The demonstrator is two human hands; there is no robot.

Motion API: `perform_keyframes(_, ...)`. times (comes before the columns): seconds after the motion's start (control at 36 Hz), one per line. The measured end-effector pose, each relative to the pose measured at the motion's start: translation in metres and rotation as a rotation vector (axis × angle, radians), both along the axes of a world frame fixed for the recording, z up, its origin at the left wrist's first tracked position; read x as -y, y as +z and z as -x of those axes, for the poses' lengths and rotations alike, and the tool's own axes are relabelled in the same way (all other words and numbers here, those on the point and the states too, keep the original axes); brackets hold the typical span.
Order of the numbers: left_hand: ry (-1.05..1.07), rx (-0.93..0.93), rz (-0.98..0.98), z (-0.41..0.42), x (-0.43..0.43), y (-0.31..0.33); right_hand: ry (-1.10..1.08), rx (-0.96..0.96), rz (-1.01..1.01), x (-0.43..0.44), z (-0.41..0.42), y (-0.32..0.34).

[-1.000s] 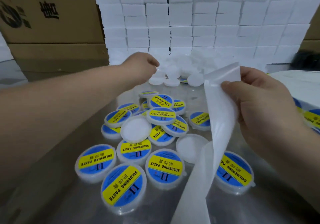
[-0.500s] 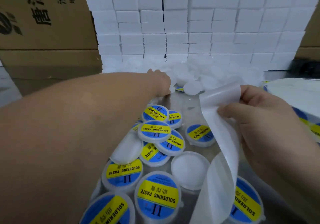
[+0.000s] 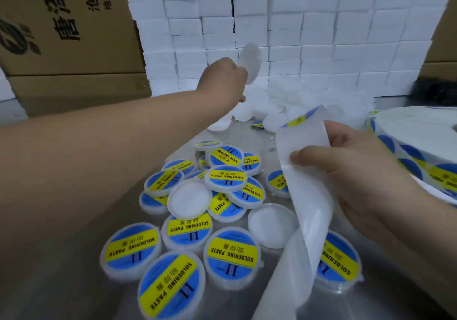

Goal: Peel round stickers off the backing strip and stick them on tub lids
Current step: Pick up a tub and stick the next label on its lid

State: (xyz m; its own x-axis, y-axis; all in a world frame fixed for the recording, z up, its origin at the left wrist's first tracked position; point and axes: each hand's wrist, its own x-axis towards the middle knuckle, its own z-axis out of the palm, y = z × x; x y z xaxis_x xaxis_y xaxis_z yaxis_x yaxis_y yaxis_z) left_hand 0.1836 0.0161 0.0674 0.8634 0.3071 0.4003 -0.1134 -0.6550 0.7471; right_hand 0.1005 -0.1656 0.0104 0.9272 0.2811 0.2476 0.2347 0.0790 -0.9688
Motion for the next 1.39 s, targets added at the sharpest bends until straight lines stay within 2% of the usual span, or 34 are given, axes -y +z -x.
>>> perform_keyframes(0.06, -0.076, -0.026, 0.321, 0.023, 0.007, 0.002, 0.001, 0.041, 0.058, 0.000, -0.001, -0.001)
perform_keyframes(0.08, -0.085, -0.040, 0.415, 0.035, 0.010, 0.002, -0.004, 0.067, 0.096, 0.000, -0.001, -0.002)
perform_keyframes(0.14, -0.070, -0.105, 0.457, 0.056, 0.014, 0.000, -0.002, 0.100, 0.185, -0.002, 0.001, -0.001)
perform_keyframes(0.25, 0.008, -0.274, 0.131, 0.094, 0.021, -0.006, 0.081, 0.149, 0.276, -0.006, 0.010, -0.002)
perform_keyframes(0.33, 0.116, -0.171, -0.314, 0.115, 0.024, -0.014, 0.104, 0.116, 0.265, -0.005, 0.013, -0.003)
perform_keyframes(0.42, 0.221, -0.144, -0.602, 0.128, 0.026, -0.023, 0.149, 0.075, 0.228, -0.004, 0.014, 0.001)
perform_keyframes(0.5, 0.316, -0.105, -0.817, 0.133, 0.030, -0.033, 0.192, 0.047, 0.204, -0.004, 0.018, 0.003)
perform_keyframes(0.61, 0.352, -0.032, -0.904, 0.134, 0.038, -0.043, 0.232, 0.100, 0.242, -0.006, 0.021, 0.003)
perform_keyframes(0.72, 0.225, 0.134, -0.814, 0.141, 0.042, -0.044, 0.121, 0.131, 0.211, -0.005, 0.013, 0.001)
perform_keyframes(0.83, -0.060, 0.230, -0.435, 0.147, 0.043, -0.045, 0.095, 0.217, 0.178, -0.005, 0.015, 0.001)
perform_keyframes(0.92, -0.167, 0.246, -0.366, 0.148, 0.040, -0.049, 0.102, 0.233, 0.164, -0.004, 0.014, 0.000)
perform_keyframes(0.97, -0.149, 0.266, -0.234, 0.146, 0.036, -0.050, 0.128, 0.188, 0.118, -0.004, 0.012, 0.000)
perform_keyframes(1.08, 0.018, 0.326, 0.010, 0.140, 0.022, -0.050, 0.115, 0.176, 0.045, -0.004, 0.011, 0.000)
perform_keyframes(1.14, 0.077, 0.349, 0.021, 0.140, 0.018, -0.051, 0.063, 0.215, 0.097, -0.004, 0.010, -0.001)
perform_keyframes(1.22, 0.144, 0.346, -0.093, 0.141, 0.016, -0.054, 0.030, 0.260, 0.182, -0.004, 0.011, -0.002)
perform_keyframes(1.39, 0.034, 0.298, -0.218, 0.147, 0.024, -0.057, 0.070, 0.261, 0.212, -0.004, 0.012, -0.001)
